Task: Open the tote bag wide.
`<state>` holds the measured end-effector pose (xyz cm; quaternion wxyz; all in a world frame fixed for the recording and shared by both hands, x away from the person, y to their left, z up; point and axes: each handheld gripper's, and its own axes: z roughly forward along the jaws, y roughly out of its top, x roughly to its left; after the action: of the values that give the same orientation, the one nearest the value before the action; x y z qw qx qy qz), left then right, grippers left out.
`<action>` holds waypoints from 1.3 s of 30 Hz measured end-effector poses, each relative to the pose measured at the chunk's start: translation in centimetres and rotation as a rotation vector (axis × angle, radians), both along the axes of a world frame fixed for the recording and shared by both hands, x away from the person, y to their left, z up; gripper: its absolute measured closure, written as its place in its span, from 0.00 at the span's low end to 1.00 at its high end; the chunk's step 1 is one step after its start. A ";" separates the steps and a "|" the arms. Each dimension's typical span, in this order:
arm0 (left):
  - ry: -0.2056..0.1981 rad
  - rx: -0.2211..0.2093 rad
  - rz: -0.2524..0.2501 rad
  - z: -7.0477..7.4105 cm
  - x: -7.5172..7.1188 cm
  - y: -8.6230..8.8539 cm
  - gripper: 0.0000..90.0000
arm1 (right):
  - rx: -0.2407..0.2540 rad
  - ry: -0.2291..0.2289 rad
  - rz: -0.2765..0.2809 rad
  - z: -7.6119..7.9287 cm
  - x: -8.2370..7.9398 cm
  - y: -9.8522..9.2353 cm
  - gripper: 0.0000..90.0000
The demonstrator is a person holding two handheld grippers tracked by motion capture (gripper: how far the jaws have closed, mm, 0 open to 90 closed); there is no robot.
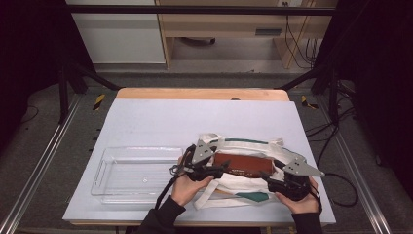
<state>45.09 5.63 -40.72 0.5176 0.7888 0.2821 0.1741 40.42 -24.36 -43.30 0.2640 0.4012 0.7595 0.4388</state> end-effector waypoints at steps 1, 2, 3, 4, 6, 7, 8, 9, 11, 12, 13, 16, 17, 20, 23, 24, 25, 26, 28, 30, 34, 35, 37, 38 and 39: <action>-0.009 0.002 -0.006 0.5 -0.1 0.3 0.36 | -0.006 -0.007 0.007 0.3 0.1 0.2 0.36; -0.019 0.006 -0.010 1.0 -0.1 0.7 0.35 | -0.006 -0.011 0.014 0.5 0.3 0.5 0.34; -0.028 0.011 -0.008 1.4 -0.1 1.1 0.35 | -0.004 -0.013 0.021 0.7 0.5 0.7 0.33; -0.034 0.013 -0.010 1.8 -0.1 1.6 0.35 | -0.004 -0.015 0.028 0.9 0.6 0.9 0.32; -0.036 0.004 -0.012 2.6 -0.1 2.7 0.35 | -0.006 -0.014 0.045 1.3 0.9 1.2 0.31; -0.043 0.002 -0.006 3.0 -0.1 3.4 0.35 | -0.005 -0.010 0.053 1.4 1.1 1.3 0.30; -0.049 0.003 0.000 3.3 -0.1 4.1 0.34 | -0.009 -0.008 0.060 1.5 1.3 1.4 0.30; -0.056 0.002 0.009 3.6 -0.1 4.8 0.34 | -0.009 -0.003 0.063 1.6 1.5 1.5 0.30; -0.073 0.008 0.034 4.0 -0.1 6.2 0.32 | -0.012 0.011 0.072 1.5 1.9 1.6 0.29; -0.079 0.008 0.051 4.2 -0.1 7.0 0.32 | -0.015 0.022 0.073 1.5 2.2 1.7 0.28; -0.080 0.006 0.065 4.3 -0.1 7.8 0.32 | -0.020 0.026 0.075 1.4 2.4 1.7 0.27; -0.086 0.004 0.108 4.3 -0.1 10.2 0.32 | -0.027 0.039 0.084 1.2 3.1 2.0 0.26; -0.088 0.005 0.121 4.2 -0.2 10.9 0.32 | -0.028 0.043 0.087 1.1 3.2 2.0 0.26; -0.090 0.008 0.154 3.9 -0.3 13.1 0.32 | -0.035 0.050 0.096 1.0 3.6 2.2 0.25; -0.075 0.005 0.183 3.4 -0.4 15.1 0.31 | -0.039 0.060 0.101 1.0 3.8 2.5 0.25; -0.076 0.012 0.195 3.2 -0.5 15.8 0.31 | -0.047 0.060 0.104 1.0 4.0 2.5 0.24; -0.073 0.013 0.205 3.1 -0.6 16.4 0.31 | -0.051 0.065 0.105 1.0 4.1 2.6 0.24; -0.070 0.013 0.216 2.9 -0.7 17.1 0.31 | -0.053 0.065 0.107 1.0 4.2 2.6 0.24; -0.062 0.010 0.241 2.6 -1.0 18.4 0.31 | -0.047 0.070 0.107 1.0 4.3 2.6 0.24; -0.064 0.017 0.272 2.3 -1.3 19.7 0.31 | -0.051 0.079 0.108 0.9 4.5 2.5 0.24; -0.064 -0.009 0.303 2.0 -1.8 21.6 0.30 | -0.073 0.094 0.119 0.7 4.7 2.6 0.24; -0.066 -0.012 0.313 2.0 -1.9 22.1 0.30 | -0.083 0.096 0.128 0.6 4.7 2.6 0.24; -0.066 -0.017 0.322 2.0 -1.9 22.7 0.30 | -0.098 0.106 0.137 0.4 4.7 2.5 0.23; -0.068 -0.033 0.327 2.0 -1.9 23.0 0.30 | -0.106 0.109 0.144 0.4 4.7 2.5 0.23; -0.067 -0.048 0.332 2.0 -1.8 23.3 0.30 | -0.111 0.110 0.146 0.4 4.7 2.4 0.23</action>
<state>43.26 28.95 -38.68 0.5093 0.7126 0.3952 0.2767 45.14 -21.96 -42.95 0.2110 0.3530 0.8232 0.3914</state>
